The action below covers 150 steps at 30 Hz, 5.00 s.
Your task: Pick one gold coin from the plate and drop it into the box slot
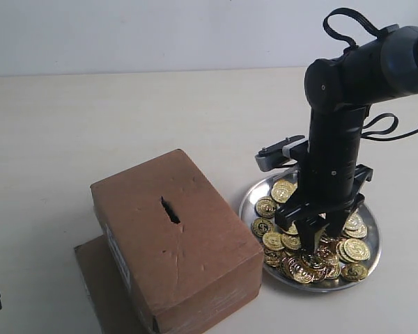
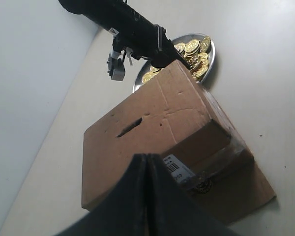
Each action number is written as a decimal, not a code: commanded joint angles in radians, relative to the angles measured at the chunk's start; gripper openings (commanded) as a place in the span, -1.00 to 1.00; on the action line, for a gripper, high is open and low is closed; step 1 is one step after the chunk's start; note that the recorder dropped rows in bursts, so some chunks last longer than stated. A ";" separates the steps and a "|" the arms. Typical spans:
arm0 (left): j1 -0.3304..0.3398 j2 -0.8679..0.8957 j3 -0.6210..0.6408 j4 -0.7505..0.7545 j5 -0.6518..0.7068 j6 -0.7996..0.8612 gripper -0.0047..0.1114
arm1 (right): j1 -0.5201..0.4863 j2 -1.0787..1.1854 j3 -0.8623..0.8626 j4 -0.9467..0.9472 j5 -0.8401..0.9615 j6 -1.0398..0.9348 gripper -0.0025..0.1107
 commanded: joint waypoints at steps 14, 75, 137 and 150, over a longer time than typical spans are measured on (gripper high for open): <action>-0.008 0.005 0.005 -0.013 -0.011 0.001 -0.92 | 0.001 0.008 -0.004 0.004 0.006 -0.015 0.00; -0.020 0.005 0.005 -0.013 -0.011 0.001 -0.92 | -0.024 0.044 -0.039 0.010 0.041 -0.031 -0.10; -0.023 0.005 0.005 -0.013 -0.011 0.001 -0.92 | -0.024 0.038 -0.089 -0.009 0.072 -0.055 -0.31; -0.028 0.005 0.005 -0.013 -0.011 0.001 -0.92 | -0.024 0.038 -0.089 -0.093 0.073 0.022 -0.50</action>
